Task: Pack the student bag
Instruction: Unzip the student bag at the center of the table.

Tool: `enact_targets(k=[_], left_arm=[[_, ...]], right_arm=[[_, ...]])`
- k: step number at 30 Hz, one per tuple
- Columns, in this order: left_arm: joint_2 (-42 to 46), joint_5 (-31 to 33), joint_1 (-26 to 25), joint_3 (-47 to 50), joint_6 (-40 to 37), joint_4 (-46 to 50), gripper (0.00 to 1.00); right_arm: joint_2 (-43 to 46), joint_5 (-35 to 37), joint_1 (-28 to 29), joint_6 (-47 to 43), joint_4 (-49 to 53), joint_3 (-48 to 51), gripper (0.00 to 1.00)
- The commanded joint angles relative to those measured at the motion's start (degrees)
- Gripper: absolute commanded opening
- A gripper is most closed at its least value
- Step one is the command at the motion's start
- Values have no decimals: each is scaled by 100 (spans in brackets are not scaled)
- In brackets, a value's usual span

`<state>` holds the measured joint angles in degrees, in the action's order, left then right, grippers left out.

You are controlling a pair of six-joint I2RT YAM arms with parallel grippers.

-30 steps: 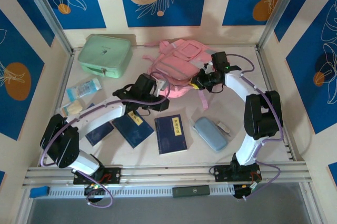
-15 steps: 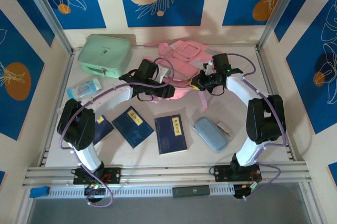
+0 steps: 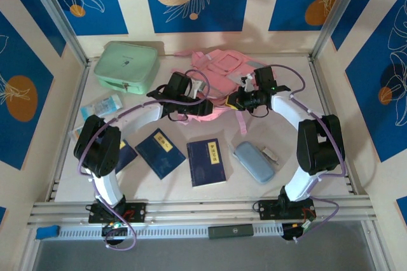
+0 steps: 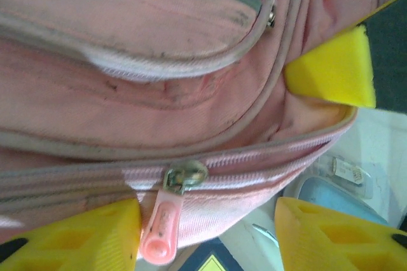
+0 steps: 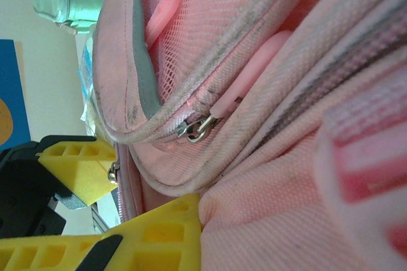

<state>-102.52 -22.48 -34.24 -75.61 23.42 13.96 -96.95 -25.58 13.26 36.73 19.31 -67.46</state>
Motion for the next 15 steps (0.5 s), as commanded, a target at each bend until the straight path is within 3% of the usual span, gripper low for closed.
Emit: enact_targets(k=[1, 8, 15], left_arm=[[-136, -65, -74, -30, 85, -366, 54], [65, 391, -82, 222, 20, -422, 39], [117, 448, -112, 401, 83, -516, 28]], right_arm=[[330, -731, 195, -347, -384, 5, 3], [405, -684, 186, -393, -351, 58, 4], [416, -673, 264, -432, -299, -28, 3]])
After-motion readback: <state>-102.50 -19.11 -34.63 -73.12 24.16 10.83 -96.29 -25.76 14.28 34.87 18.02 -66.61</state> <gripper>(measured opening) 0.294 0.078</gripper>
